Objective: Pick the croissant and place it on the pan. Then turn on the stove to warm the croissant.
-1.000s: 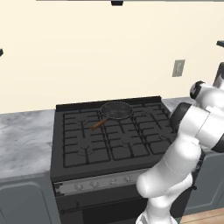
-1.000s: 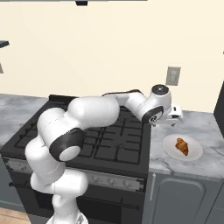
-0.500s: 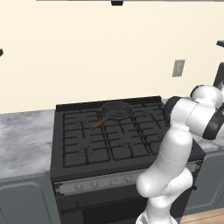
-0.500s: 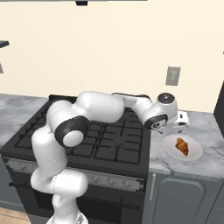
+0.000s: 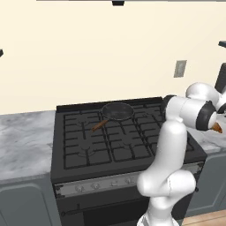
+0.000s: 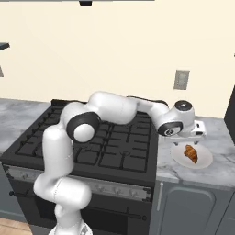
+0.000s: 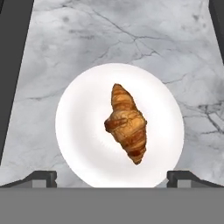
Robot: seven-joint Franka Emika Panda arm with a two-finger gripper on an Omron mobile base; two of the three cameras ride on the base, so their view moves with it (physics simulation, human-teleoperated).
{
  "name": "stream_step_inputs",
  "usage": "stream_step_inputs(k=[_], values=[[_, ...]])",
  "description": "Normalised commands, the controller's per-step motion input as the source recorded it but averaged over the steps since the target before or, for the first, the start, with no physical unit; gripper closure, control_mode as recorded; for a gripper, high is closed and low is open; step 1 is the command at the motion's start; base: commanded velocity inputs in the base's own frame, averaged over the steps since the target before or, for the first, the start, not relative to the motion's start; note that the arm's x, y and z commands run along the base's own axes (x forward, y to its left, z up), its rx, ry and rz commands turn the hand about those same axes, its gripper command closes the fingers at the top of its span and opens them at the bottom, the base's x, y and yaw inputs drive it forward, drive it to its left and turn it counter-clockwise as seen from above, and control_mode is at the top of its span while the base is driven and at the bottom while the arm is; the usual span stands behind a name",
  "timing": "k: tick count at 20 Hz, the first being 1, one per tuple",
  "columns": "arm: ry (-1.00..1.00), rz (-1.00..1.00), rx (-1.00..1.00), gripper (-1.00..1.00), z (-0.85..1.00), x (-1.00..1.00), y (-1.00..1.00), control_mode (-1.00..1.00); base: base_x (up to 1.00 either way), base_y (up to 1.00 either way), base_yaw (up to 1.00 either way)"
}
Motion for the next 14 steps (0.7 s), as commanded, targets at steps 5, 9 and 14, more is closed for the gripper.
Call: stream_step_inputs(k=[5,9,14], values=[[0.12,0.0,0.01,-1.0,-0.12,0.1,-0.15,-1.0,0.0,0.0,0.0],[0.1,0.0,0.02,-1.0,-0.23,0.12,-0.07,-1.0,0.0,0.0,0.0],[0.06,0.0,0.01,-1.0,-0.26,0.08,-0.05,-1.0,0.0,0.0,0.0]])
